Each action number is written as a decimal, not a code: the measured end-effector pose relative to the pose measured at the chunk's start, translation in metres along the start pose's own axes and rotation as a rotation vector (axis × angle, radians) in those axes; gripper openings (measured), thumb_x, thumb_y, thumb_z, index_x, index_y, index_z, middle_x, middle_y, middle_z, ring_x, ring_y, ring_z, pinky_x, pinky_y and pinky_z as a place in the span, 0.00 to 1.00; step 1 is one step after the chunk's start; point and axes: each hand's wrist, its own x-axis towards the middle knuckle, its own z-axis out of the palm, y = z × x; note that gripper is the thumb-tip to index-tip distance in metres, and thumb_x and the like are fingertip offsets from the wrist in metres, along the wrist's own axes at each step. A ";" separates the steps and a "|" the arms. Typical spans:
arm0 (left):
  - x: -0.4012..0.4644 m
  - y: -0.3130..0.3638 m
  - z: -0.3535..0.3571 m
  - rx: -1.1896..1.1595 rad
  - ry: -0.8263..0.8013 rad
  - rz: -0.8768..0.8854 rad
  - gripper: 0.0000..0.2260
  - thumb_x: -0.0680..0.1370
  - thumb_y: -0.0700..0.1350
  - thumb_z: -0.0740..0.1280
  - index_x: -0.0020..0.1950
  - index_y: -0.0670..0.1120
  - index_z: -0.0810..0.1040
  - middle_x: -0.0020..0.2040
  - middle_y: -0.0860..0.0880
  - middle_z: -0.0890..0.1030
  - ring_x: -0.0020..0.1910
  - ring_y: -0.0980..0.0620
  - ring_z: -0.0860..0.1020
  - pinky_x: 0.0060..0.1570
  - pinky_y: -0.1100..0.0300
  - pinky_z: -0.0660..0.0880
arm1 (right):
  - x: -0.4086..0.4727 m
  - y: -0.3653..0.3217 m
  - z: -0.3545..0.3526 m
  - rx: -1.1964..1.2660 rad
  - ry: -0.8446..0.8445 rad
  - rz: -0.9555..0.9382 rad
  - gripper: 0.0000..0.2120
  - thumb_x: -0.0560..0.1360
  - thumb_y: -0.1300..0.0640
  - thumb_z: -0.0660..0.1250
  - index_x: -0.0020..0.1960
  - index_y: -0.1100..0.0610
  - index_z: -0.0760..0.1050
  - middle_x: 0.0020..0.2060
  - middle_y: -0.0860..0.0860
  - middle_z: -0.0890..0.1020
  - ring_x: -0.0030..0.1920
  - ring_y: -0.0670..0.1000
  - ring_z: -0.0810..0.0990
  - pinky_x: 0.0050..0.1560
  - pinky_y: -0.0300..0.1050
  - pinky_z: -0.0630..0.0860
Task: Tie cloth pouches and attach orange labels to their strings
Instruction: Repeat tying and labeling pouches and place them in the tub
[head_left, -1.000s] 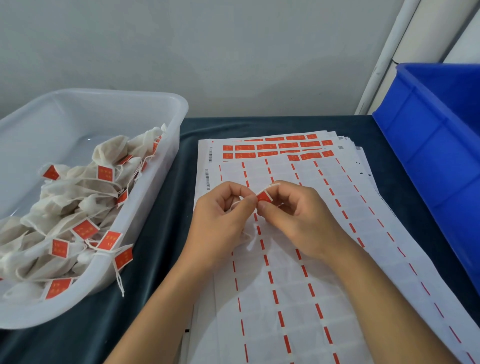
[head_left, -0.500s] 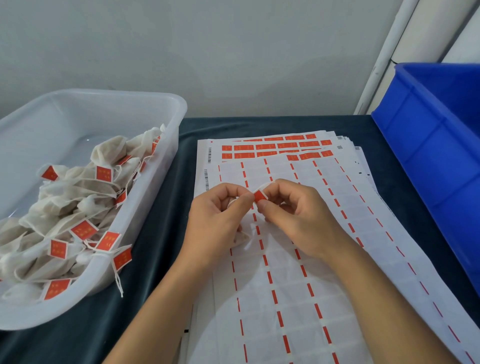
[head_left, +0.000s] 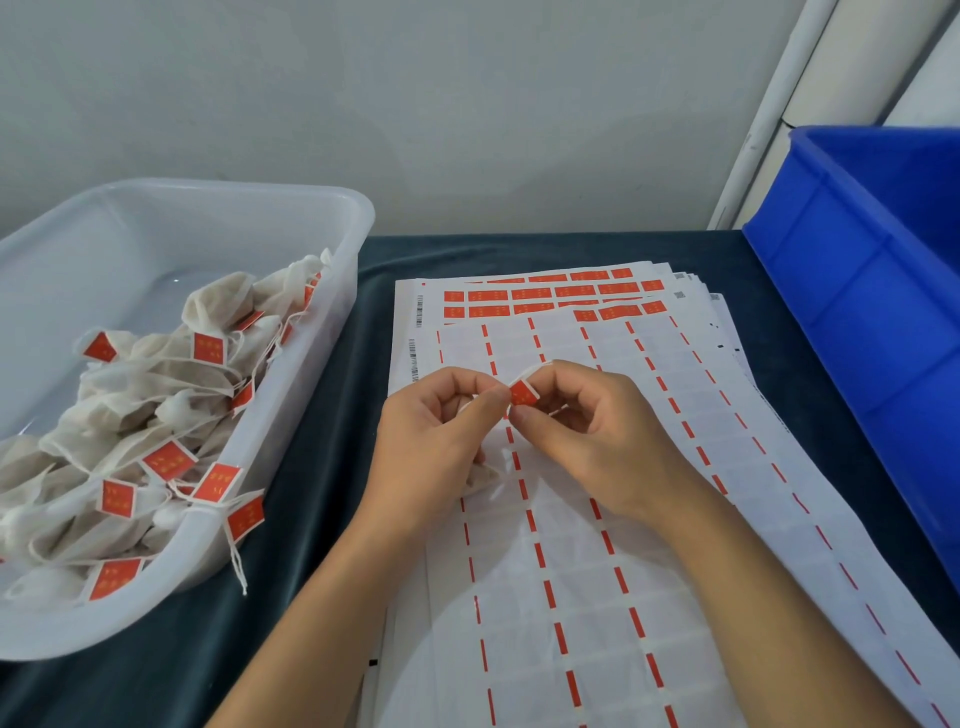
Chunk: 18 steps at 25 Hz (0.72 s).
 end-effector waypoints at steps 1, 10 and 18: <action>0.000 0.000 0.000 0.000 -0.004 0.002 0.08 0.81 0.45 0.72 0.42 0.51 0.86 0.29 0.52 0.79 0.26 0.57 0.75 0.30 0.64 0.75 | 0.000 0.000 0.000 0.017 0.009 0.001 0.02 0.80 0.53 0.70 0.50 0.47 0.81 0.43 0.41 0.84 0.50 0.46 0.82 0.49 0.38 0.81; 0.002 -0.006 -0.001 0.095 -0.069 0.066 0.06 0.80 0.48 0.73 0.44 0.55 0.84 0.29 0.56 0.77 0.28 0.55 0.74 0.35 0.63 0.77 | 0.000 -0.005 -0.004 0.016 0.089 -0.018 0.04 0.81 0.57 0.69 0.47 0.51 0.81 0.41 0.42 0.83 0.48 0.48 0.82 0.48 0.47 0.84; 0.003 -0.008 0.000 0.150 -0.078 0.096 0.09 0.82 0.46 0.70 0.43 0.55 0.84 0.30 0.59 0.78 0.27 0.60 0.75 0.31 0.69 0.74 | -0.001 -0.004 -0.003 0.057 0.088 -0.028 0.03 0.81 0.57 0.69 0.49 0.50 0.80 0.42 0.42 0.83 0.49 0.47 0.83 0.48 0.43 0.84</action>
